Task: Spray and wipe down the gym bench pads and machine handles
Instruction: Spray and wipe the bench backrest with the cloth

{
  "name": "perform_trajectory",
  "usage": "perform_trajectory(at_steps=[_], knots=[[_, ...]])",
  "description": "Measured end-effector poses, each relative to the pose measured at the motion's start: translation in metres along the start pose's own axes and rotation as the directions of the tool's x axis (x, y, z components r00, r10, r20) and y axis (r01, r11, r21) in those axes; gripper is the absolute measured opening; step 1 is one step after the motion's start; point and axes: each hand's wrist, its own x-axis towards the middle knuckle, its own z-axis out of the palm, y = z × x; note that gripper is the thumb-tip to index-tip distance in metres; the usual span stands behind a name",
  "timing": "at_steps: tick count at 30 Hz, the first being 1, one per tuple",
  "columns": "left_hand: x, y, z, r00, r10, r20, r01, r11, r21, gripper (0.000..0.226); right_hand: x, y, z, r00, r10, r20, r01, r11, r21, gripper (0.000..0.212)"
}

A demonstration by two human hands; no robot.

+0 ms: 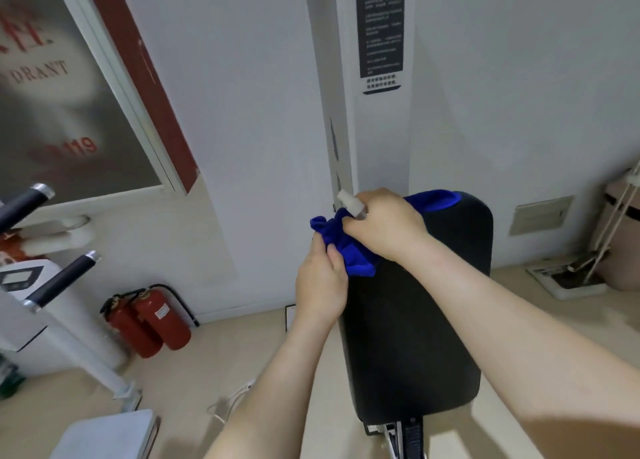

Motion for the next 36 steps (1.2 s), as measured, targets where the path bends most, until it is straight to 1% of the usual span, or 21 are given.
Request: perform_trajectory(at_steps=[2,7,9,12,14,15,16,18,20,21,22,23,24,26,27,28,30,31,33,35,36], knots=[[-0.006,-0.009,-0.001,0.999,-0.002,0.035,0.001,1.000,0.002,0.020,-0.009,-0.002,0.010,0.997,0.001,-0.076,0.003,0.998,0.055,0.022],[0.003,-0.026,-0.019,0.980,0.060,0.189,-0.064,0.998,0.013,0.015,-0.031,-0.018,0.029,0.975,0.026,-0.219,-0.021,0.999,0.024,0.013],[0.019,-0.027,-0.033,0.967,0.138,0.215,-0.131,0.990,-0.049,0.015,-0.033,-0.022,0.031,0.969,0.085,-0.233,-0.070,0.995,0.072,0.015],[0.048,-0.006,-0.043,0.946,0.257,0.196,-0.200,0.943,-0.267,0.026,-0.022,-0.019,0.028,0.925,0.210,-0.317,-0.156,0.970,0.189,0.029],[0.061,0.010,-0.034,0.897,0.303,0.323,-0.201,0.928,-0.314,0.027,-0.014,-0.013,0.026,0.867,0.308,-0.391,-0.232,0.945,0.229,0.034],[0.060,0.012,-0.026,0.874,0.345,0.341,-0.265,0.928,-0.261,0.025,-0.014,-0.006,0.026,0.845,0.337,-0.414,-0.268,0.938,0.219,0.035],[0.058,0.014,-0.018,0.852,0.432,0.297,-0.410,0.902,-0.135,0.026,-0.015,0.004,0.023,0.819,0.364,-0.443,-0.305,0.931,0.200,0.037],[0.055,0.009,-0.005,0.780,0.570,0.258,-0.616,0.770,0.164,0.040,-0.024,0.024,0.014,0.765,0.426,-0.483,-0.373,0.905,0.206,0.038],[0.063,0.001,0.000,0.704,0.653,0.278,-0.709,0.670,0.220,0.050,-0.028,0.034,0.009,0.712,0.469,-0.522,-0.378,0.883,0.277,0.039],[0.069,0.000,0.000,0.715,0.639,0.283,-0.692,0.706,0.153,0.052,-0.027,0.033,0.010,0.689,0.491,-0.533,-0.376,0.871,0.317,0.040],[0.075,-0.003,-0.002,0.770,0.555,0.316,-0.598,0.800,0.052,0.050,-0.025,0.028,0.016,0.669,0.510,-0.540,-0.370,0.860,0.353,0.041],[0.076,-0.005,-0.003,0.827,0.440,0.349,-0.443,0.893,-0.075,0.045,-0.023,0.020,0.024,0.653,0.524,-0.547,-0.366,0.850,0.378,0.043],[0.074,-0.007,-0.001,0.870,0.331,0.364,-0.279,0.942,-0.188,0.039,-0.021,0.012,0.033,0.645,0.522,-0.558,-0.356,0.851,0.385,0.044],[0.063,-0.011,0.000,0.938,0.193,0.288,-0.087,0.936,-0.341,0.032,-0.021,-0.002,0.052,0.660,0.512,-0.550,-0.327,0.855,0.403,0.043],[0.056,-0.014,0.001,0.959,0.146,0.244,-0.035,0.912,-0.409,0.031,-0.023,-0.008,0.059,0.670,0.498,-0.550,-0.306,0.861,0.406,0.040],[0.050,-0.017,0.001,0.967,0.111,0.230,0.009,0.884,-0.468,0.032,-0.024,-0.011,0.066,0.681,0.471,-0.561,-0.267,0.873,0.409,0.034],[0.033,-0.029,0.008,0.971,0.057,0.232,0.079,0.840,-0.537,0.034,-0.031,-0.010,0.077,0.693,0.456,-0.559,-0.202,0.866,0.457,0.011],[0.025,-0.036,0.011,0.971,0.043,0.234,0.099,0.823,-0.560,0.033,-0.033,-0.011,0.082,0.696,0.442,-0.565,-0.168,0.866,0.471,0.016],[0.003,-0.049,0.021,0.974,0.035,0.225,0.100,0.823,-0.559,0.039,-0.045,-0.002,0.094,0.728,0.405,-0.553,-0.106,0.864,0.493,0.038],[-0.011,-0.060,0.024,0.966,0.012,0.256,0.122,0.857,-0.501,0.043,-0.055,0.002,0.105,0.772,0.352,-0.530,-0.069,0.874,0.481,0.048],[-0.013,-0.060,0.025,0.963,-0.006,0.268,0.129,0.886,-0.444,0.038,-0.059,0.006,0.107,0.784,0.328,-0.528,-0.055,0.883,0.466,0.050]])
